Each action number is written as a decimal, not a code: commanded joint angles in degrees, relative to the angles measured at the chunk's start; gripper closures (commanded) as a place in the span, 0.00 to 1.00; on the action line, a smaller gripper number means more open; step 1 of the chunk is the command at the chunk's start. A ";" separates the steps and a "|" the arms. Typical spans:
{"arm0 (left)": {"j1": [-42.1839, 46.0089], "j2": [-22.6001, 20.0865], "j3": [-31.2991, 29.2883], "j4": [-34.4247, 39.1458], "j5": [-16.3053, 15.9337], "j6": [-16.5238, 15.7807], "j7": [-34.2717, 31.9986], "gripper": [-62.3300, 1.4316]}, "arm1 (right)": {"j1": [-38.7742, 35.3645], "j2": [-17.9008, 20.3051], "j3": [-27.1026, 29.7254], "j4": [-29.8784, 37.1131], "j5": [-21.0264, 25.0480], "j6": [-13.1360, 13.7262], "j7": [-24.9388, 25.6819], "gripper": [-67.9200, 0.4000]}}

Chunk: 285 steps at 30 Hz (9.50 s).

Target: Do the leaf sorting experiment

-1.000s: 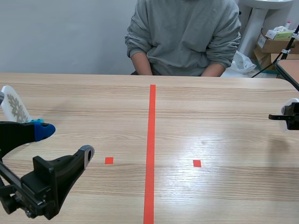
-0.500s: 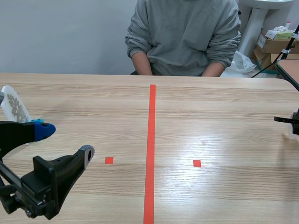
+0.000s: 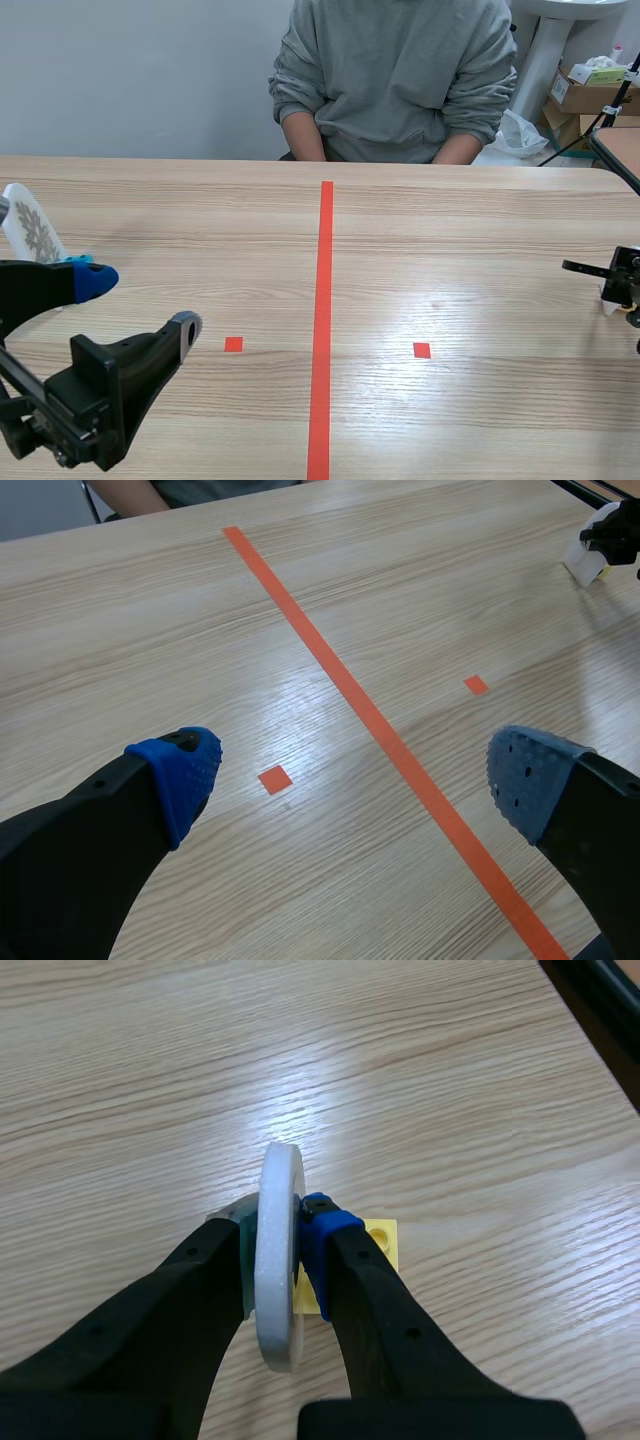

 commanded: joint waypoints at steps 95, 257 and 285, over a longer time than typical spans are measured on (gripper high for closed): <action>0.44 -1.77 -0.04 1.29 -0.20 0.04 -1.20 0.09 | -58.84 8.44 2.14 83.84 4.26 25.68 -15.10 0.00; 0.46 -1.77 -0.04 1.25 -0.22 0.04 -3.76 0.09 | -62.79 6.97 9.88 83.82 11.58 30.88 -15.50 0.00; 0.46 -1.11 -0.04 1.25 -0.22 0.04 -3.76 0.09 | -38.34 13.40 -5.40 61.59 3.26 35.28 -14.36 0.00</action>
